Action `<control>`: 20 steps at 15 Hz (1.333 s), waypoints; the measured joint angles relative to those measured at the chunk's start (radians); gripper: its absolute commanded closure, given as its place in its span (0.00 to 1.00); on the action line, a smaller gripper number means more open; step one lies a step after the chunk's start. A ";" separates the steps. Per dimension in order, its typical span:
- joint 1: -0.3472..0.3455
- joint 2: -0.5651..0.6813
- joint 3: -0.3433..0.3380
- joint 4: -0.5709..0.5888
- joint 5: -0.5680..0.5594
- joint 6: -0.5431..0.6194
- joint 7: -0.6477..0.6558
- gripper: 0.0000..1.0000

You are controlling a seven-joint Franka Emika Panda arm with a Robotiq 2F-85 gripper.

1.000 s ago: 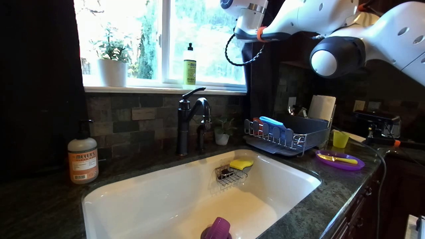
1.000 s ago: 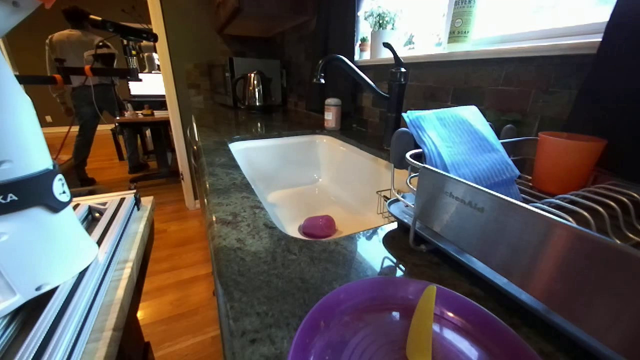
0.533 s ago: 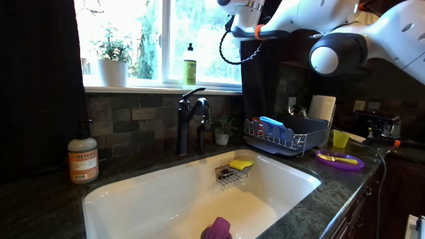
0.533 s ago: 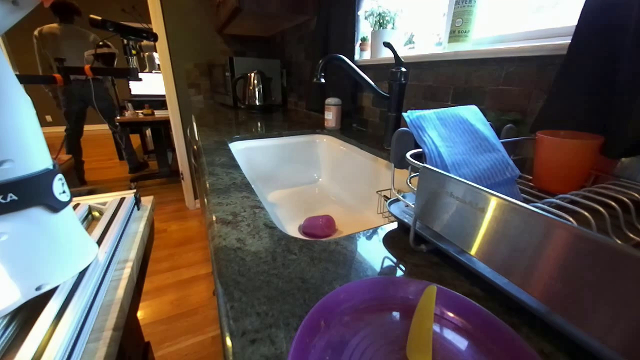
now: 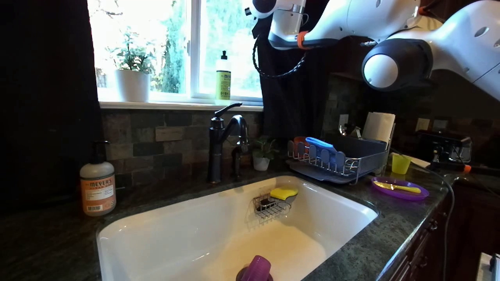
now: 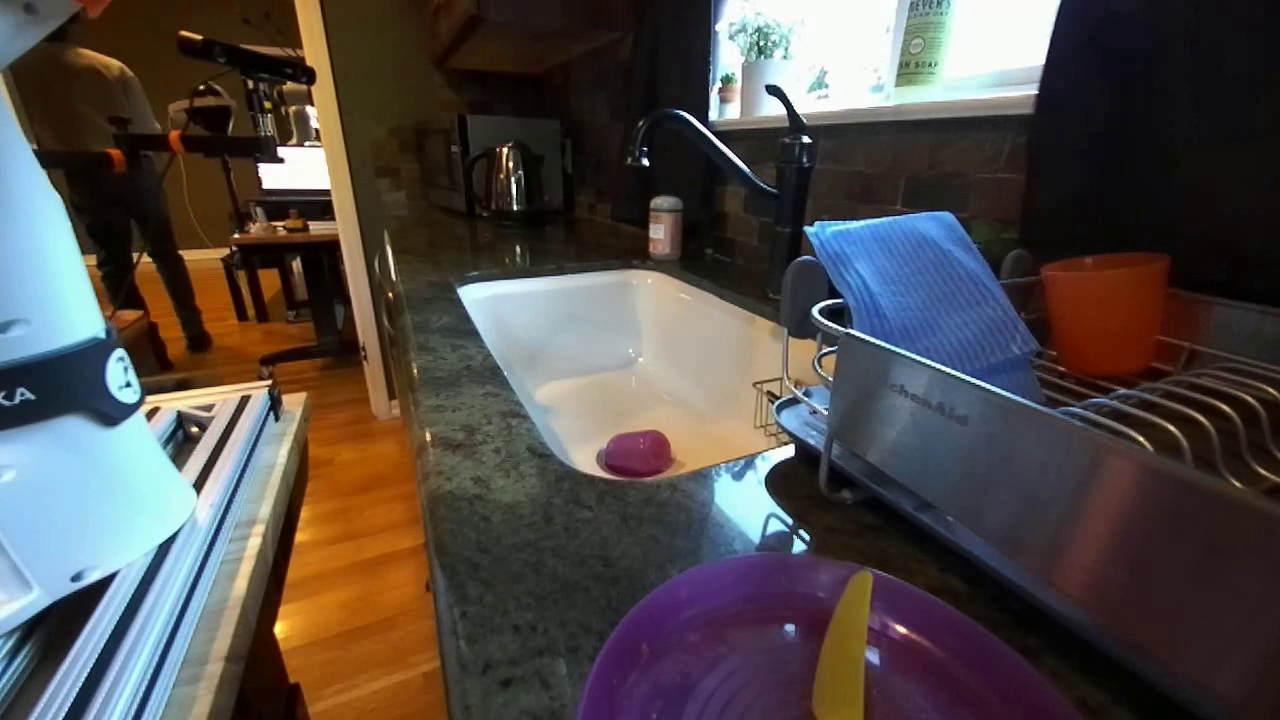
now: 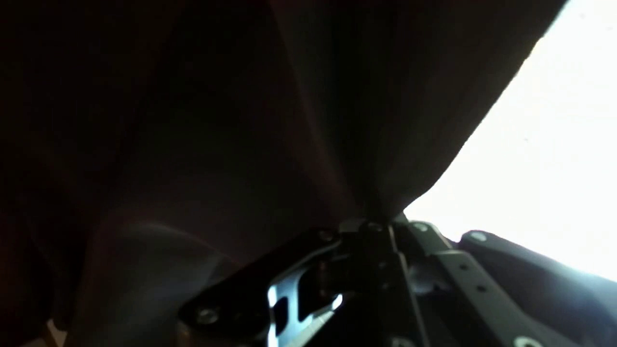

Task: Move the curtain to the left

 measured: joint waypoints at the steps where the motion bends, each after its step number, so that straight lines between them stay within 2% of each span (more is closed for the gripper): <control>1: 0.007 -0.009 -0.005 0.003 -0.031 0.042 0.017 0.99; 4: 0.037 -0.040 -0.011 0.015 -0.117 0.136 0.068 0.99; 8: 0.083 -0.048 -0.004 0.015 -0.122 0.199 0.059 0.99; 17: 0.088 -0.045 0.009 0.007 -0.118 0.207 0.045 0.99; 20: 0.107 -0.032 0.008 0.006 -0.130 0.252 -0.012 0.99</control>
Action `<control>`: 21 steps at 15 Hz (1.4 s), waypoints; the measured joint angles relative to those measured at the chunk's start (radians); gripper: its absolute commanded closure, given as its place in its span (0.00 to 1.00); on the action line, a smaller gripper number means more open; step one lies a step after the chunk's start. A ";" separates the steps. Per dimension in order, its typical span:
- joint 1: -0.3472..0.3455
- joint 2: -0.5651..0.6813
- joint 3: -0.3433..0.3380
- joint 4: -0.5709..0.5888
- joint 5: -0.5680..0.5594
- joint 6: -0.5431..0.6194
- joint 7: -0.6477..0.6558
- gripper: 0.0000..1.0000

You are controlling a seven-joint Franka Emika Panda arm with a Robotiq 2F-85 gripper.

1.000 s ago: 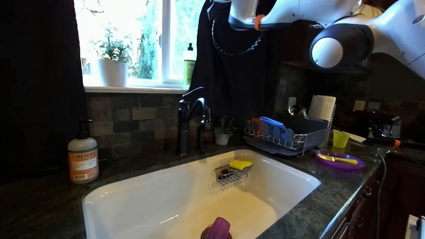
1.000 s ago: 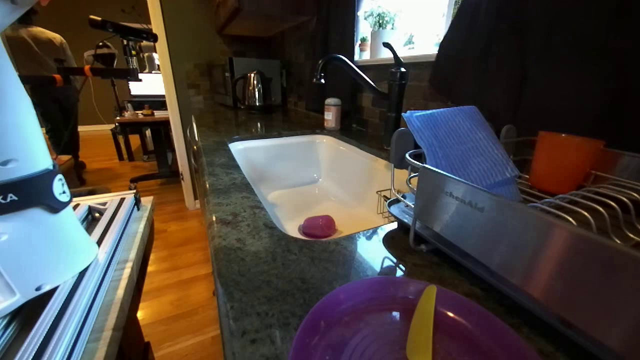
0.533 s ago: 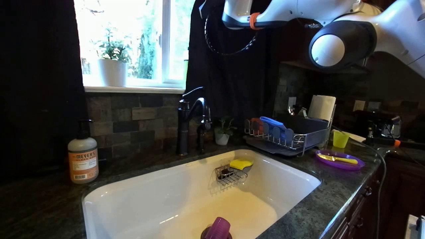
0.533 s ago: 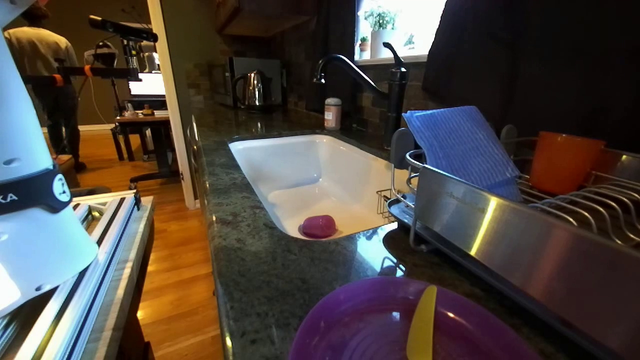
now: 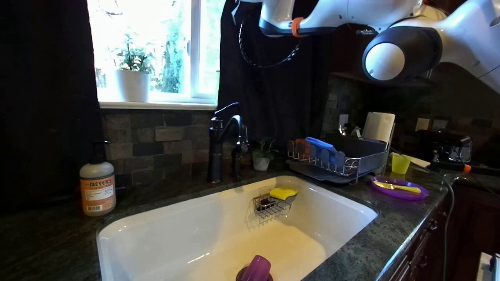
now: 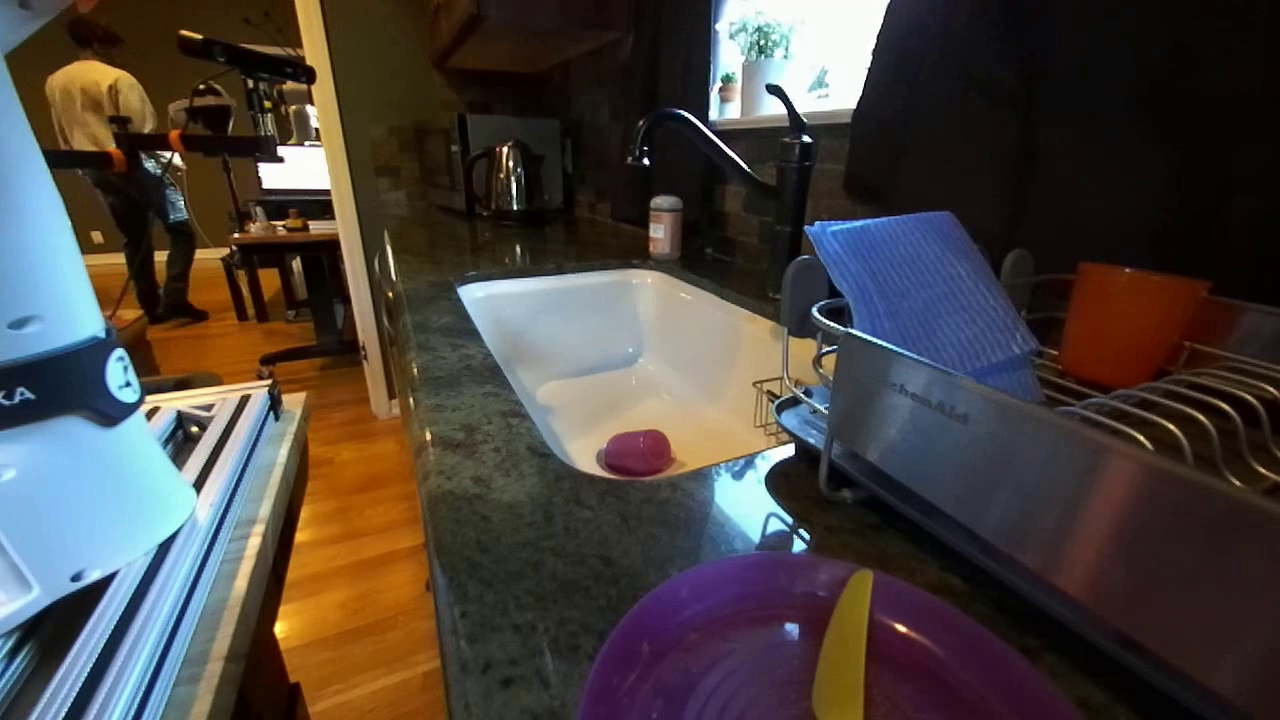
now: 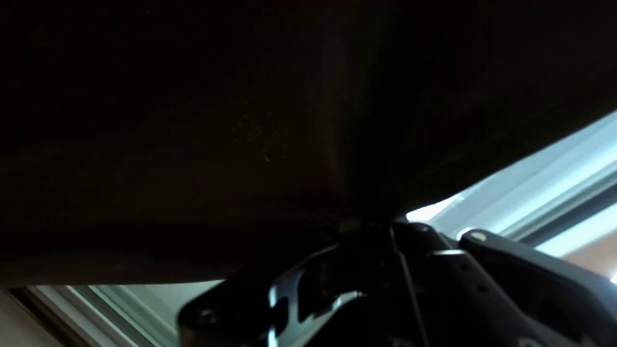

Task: Move the curtain to the left

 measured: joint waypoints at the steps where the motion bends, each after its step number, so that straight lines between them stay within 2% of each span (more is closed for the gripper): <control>1: 0.010 0.005 0.000 0.000 -0.003 0.020 -0.028 0.99; 8: 0.064 0.021 -0.001 -0.010 -0.010 0.171 -0.222 0.99; 9: 0.064 0.020 -0.001 -0.009 -0.010 0.182 -0.233 0.90; 10: 0.064 0.020 -0.001 -0.008 -0.010 0.183 -0.238 0.72; 11: 0.063 0.019 -0.001 -0.009 -0.009 0.183 -0.240 0.67; 15: 0.059 0.018 -0.001 -0.009 -0.004 0.147 -0.236 0.36; 19: 0.066 0.007 -0.005 -0.007 -0.003 -0.016 -0.154 0.05; 21: 0.079 0.008 -0.028 -0.008 -0.007 -0.138 -0.088 0.00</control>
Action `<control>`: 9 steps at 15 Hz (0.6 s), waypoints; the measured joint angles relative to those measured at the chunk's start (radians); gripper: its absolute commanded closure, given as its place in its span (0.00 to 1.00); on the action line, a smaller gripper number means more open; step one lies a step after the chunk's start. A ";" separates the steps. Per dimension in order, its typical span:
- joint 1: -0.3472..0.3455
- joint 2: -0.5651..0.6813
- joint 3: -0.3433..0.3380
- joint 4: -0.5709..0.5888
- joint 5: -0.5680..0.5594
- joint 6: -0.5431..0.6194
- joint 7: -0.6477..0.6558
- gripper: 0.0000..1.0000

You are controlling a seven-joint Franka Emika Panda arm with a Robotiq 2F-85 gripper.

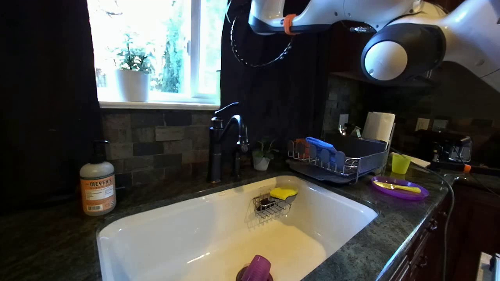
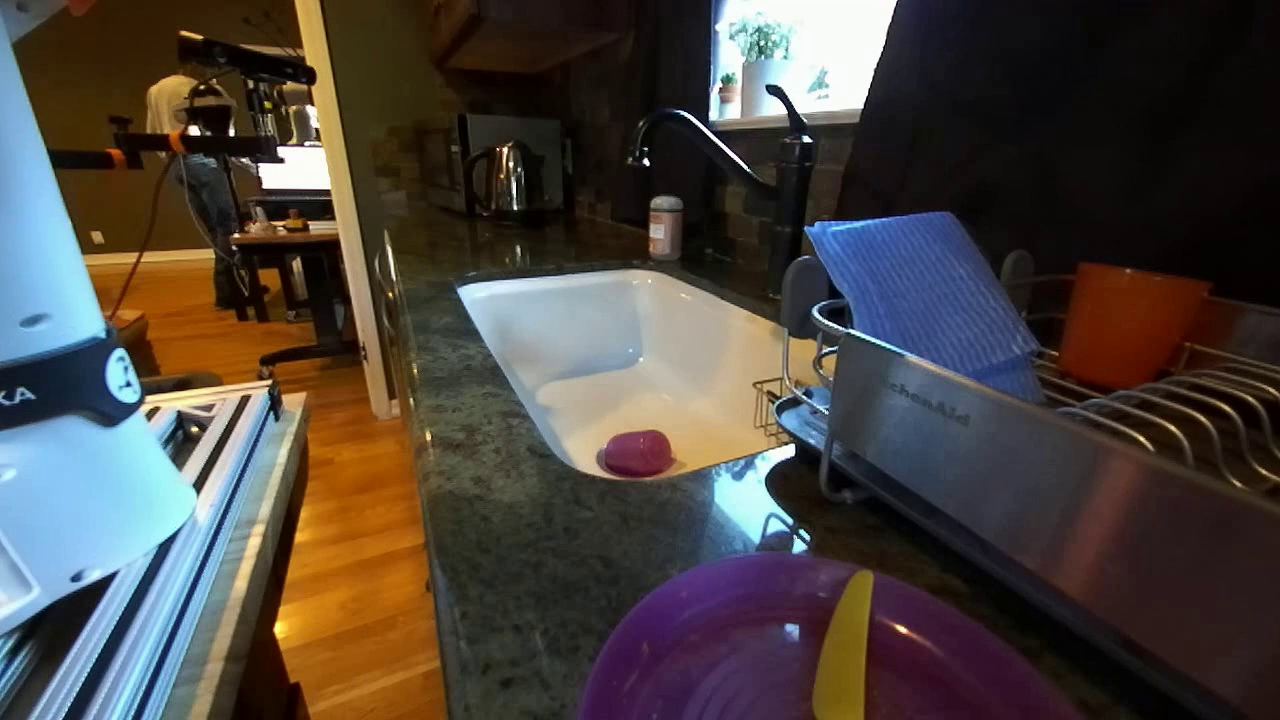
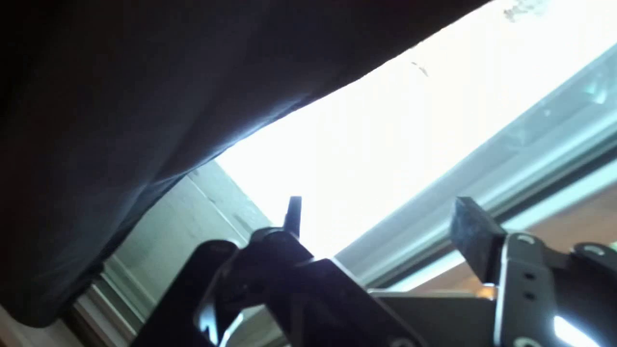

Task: Move the curtain to the left

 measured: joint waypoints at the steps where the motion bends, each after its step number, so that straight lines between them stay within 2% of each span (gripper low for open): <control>1: 0.004 0.003 0.001 -0.001 -0.008 -0.070 0.022 0.00; 6: 0.014 0.024 0.069 -0.002 -0.019 -0.431 0.085 0.00; 8: 0.022 0.022 0.107 0.001 -0.020 -0.519 0.149 0.00; 9: 0.027 0.017 0.121 0.004 -0.032 -0.524 0.192 0.00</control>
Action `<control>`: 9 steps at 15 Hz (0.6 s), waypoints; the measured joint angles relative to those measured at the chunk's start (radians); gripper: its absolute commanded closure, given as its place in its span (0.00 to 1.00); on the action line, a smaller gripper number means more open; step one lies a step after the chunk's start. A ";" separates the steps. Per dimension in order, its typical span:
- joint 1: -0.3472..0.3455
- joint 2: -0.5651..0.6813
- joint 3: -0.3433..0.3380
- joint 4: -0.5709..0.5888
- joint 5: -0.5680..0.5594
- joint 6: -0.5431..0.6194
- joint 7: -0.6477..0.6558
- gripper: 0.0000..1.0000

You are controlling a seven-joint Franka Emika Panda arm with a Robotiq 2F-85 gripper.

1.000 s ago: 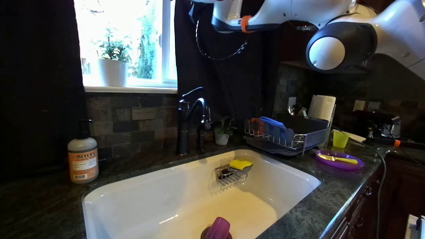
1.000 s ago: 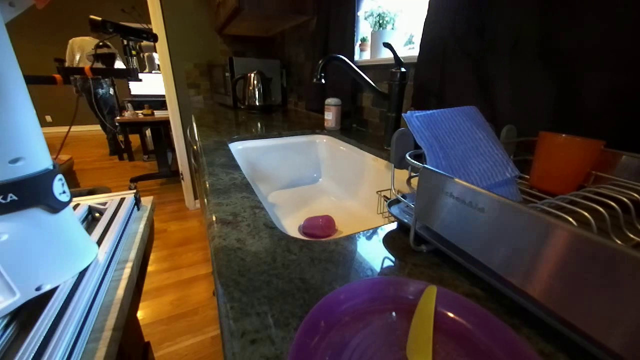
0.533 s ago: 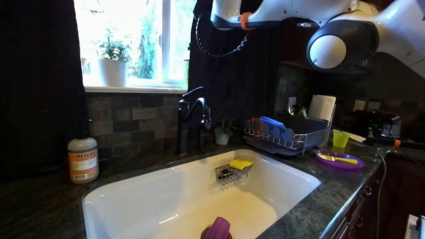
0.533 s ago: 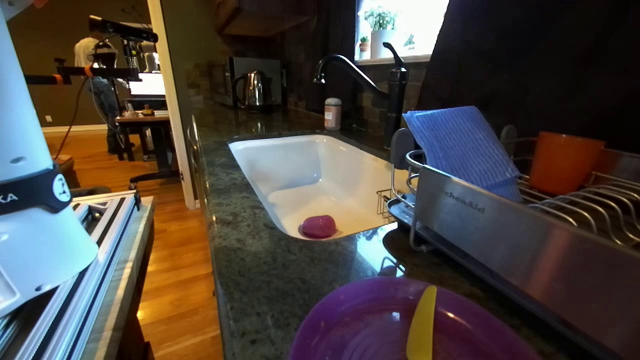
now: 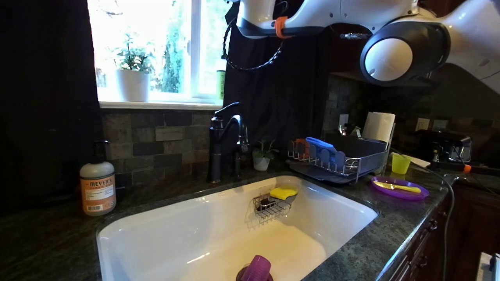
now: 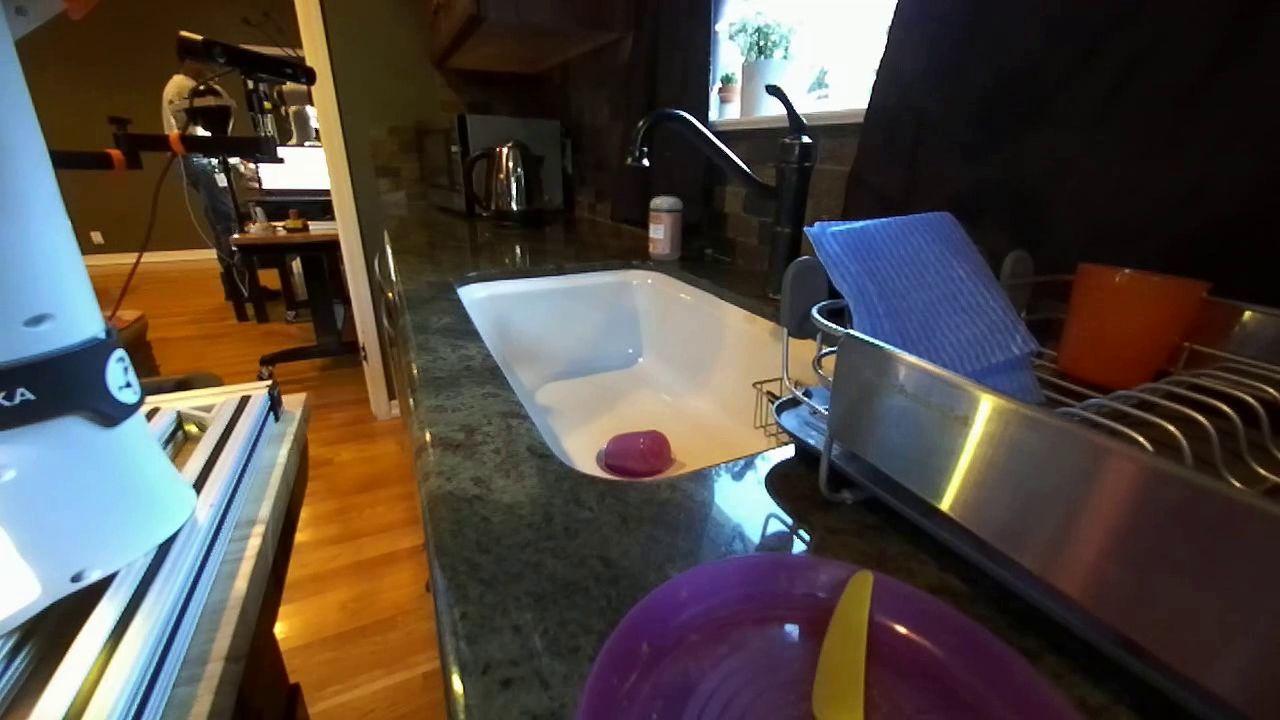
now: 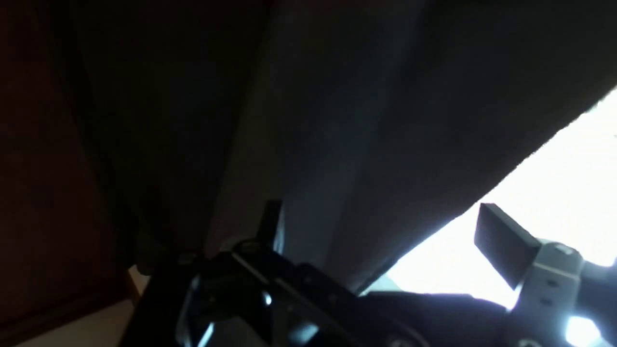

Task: Move the curtain to the left

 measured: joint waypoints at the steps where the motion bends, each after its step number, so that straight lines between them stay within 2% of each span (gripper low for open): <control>1: 0.005 -0.007 0.012 0.005 -0.018 0.011 0.040 0.00; 5: 0.017 -0.039 0.068 0.023 -0.072 0.162 0.128 0.00; 9: 0.018 -0.064 0.125 0.025 -0.087 0.399 0.121 0.00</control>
